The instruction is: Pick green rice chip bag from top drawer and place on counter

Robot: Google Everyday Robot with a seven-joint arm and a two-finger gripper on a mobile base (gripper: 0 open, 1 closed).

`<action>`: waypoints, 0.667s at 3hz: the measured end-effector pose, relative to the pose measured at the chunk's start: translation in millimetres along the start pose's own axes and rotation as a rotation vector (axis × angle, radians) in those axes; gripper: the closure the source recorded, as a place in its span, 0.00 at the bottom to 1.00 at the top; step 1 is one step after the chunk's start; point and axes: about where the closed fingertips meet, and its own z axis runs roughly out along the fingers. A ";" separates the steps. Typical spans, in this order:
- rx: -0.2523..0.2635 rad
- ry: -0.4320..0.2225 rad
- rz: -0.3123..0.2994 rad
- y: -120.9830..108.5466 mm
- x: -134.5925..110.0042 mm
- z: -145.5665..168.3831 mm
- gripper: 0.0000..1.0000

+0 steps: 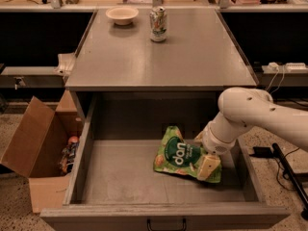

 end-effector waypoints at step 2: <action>0.105 -0.046 -0.006 -20.3 -3.2 -30.6 0.77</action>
Offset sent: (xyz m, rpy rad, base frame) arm 0.0347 -0.0173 0.0640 0.0641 -0.1936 -0.0480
